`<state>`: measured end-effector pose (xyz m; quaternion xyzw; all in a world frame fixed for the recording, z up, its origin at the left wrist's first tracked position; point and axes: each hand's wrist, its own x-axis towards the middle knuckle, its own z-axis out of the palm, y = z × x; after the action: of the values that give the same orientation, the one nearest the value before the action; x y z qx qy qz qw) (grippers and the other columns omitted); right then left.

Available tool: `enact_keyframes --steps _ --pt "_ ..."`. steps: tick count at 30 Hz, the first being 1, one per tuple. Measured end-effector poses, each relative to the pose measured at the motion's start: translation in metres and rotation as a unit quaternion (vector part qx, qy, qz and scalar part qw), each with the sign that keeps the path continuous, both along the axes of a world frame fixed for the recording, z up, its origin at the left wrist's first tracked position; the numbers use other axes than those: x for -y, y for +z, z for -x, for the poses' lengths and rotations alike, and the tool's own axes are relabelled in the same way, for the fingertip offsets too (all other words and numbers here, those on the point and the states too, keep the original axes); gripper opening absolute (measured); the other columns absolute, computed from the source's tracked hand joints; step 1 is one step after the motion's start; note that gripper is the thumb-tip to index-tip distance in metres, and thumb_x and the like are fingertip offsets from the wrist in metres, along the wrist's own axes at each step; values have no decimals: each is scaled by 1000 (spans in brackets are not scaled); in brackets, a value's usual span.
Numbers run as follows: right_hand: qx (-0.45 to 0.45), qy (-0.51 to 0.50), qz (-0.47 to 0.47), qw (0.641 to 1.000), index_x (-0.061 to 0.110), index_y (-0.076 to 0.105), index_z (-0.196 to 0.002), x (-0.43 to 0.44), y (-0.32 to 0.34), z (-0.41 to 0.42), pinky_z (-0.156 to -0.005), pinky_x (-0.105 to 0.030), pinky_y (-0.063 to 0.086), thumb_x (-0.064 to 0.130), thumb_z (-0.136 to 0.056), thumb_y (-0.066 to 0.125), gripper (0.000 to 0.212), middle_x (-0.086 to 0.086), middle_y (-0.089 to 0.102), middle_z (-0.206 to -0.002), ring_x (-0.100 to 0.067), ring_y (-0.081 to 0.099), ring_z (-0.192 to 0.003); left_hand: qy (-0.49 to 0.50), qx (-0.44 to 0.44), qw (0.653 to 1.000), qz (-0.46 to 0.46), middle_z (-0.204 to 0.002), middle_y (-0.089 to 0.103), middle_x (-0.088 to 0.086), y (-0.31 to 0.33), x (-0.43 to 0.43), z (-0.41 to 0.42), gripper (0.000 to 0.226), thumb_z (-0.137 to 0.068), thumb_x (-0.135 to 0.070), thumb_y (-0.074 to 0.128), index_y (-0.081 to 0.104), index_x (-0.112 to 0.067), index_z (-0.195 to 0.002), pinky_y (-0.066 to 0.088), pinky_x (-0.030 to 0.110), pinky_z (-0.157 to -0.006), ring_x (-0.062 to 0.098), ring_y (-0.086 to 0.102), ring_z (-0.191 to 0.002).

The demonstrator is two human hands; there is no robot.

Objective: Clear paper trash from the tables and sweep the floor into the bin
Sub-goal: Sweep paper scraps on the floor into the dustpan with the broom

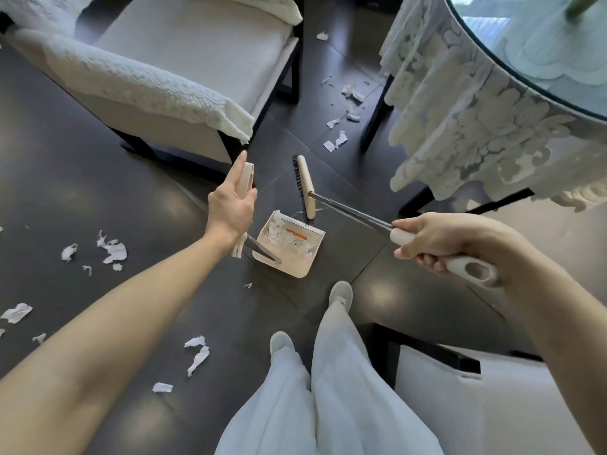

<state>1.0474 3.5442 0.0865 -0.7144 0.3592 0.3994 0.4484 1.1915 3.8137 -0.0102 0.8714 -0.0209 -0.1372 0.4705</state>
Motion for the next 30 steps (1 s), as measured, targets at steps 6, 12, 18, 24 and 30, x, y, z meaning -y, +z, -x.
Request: enact_keyframes --steps 6,12,18,24,30 --pt "8 162 46 986 7 47 -136 6 -19 -101 -39 -23 40 7 -92 59 46 -3 50 -50 -15 43 -45 86 -4 996 6 -135 54 -14 -1 6 -33 66 -87 -17 56 35 -55 -137 59 38 -77 33 68 -88" --pt "15 239 37 970 0 50 -131 28 -37 -213 -42 -23 39 4 -92 58 40 -7 46 -59 -16 41 -48 185 0 983 -15 -126 52 -17 -6 26 -70 66 -89 -13 57 37 -54 -137 57 28 -51 19 65 -60" --pt "37 368 51 928 -5 51 -130 43 -54 -309 -40 -18 38 9 -90 62 44 -5 49 -64 -16 44 -51 221 -12 974 -41 -125 47 -23 -7 44 -90 66 -90 -13 58 36 -53 -138 52 51 -89 41 63 -101" --pt "49 505 171 844 3 65 -106 21 -71 -353 -51 -21 38 15 -91 59 20 -1 55 -61 -16 49 -52 244 -22 968 -48 -132 53 -20 -9 39 -108 66 -90 -14 58 38 -58 -134 50 53 -91 45 58 -107" --pt "-51 484 111 867 7 50 -136 22 -67 -361 -37 -18 35 5 -96 51 40 -8 46 -62 -18 39 -52 234 -20 970 -59 -125 51 -26 -8 37 -107 65 -90 -16 57 35 -59 -134 54 50 -84 45 61 -97"
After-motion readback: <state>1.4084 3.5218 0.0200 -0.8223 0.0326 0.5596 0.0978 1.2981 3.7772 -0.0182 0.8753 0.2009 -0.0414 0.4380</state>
